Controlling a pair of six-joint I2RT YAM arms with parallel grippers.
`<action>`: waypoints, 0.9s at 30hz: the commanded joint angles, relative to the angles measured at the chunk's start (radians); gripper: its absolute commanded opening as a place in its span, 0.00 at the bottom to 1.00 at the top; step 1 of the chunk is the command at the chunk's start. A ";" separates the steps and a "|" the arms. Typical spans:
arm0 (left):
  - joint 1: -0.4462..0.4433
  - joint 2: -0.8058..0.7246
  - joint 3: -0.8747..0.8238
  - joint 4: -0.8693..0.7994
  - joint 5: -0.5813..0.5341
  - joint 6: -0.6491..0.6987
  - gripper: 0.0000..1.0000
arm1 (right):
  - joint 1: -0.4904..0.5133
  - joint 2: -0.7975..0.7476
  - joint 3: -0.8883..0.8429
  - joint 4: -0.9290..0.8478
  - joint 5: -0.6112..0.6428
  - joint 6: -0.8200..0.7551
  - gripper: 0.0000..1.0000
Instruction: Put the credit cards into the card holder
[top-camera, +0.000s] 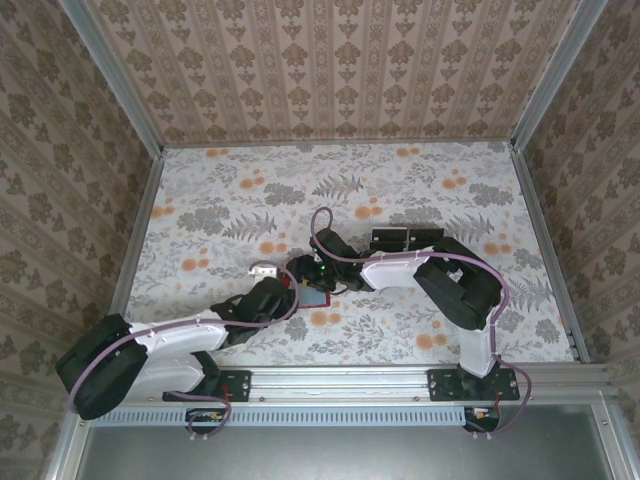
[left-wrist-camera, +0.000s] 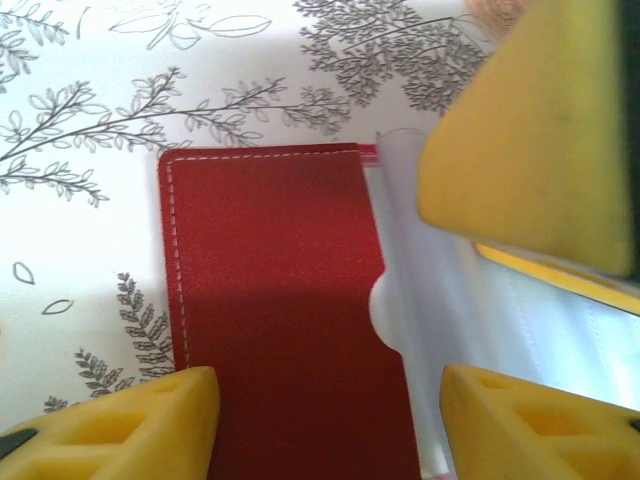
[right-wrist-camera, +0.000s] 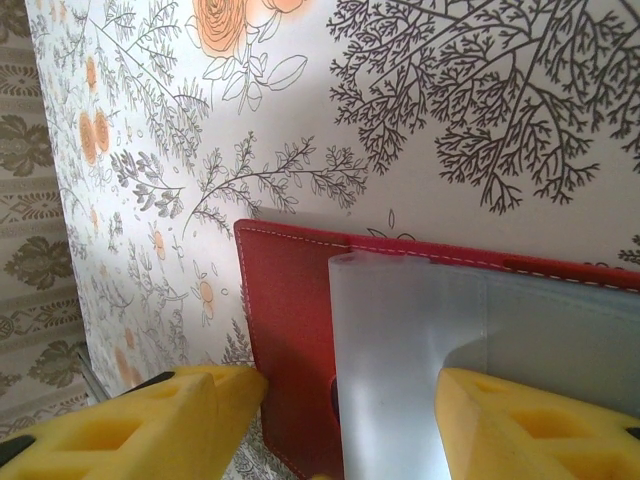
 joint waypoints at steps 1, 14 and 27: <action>-0.009 0.038 0.017 -0.047 -0.034 -0.029 0.58 | -0.006 -0.013 -0.024 -0.016 -0.019 0.011 0.62; -0.011 0.071 0.002 -0.019 -0.036 -0.045 0.56 | -0.017 -0.124 -0.064 -0.055 0.051 -0.027 0.62; -0.014 0.007 -0.013 -0.013 -0.035 -0.033 0.62 | -0.018 -0.080 -0.044 -0.082 0.058 -0.036 0.62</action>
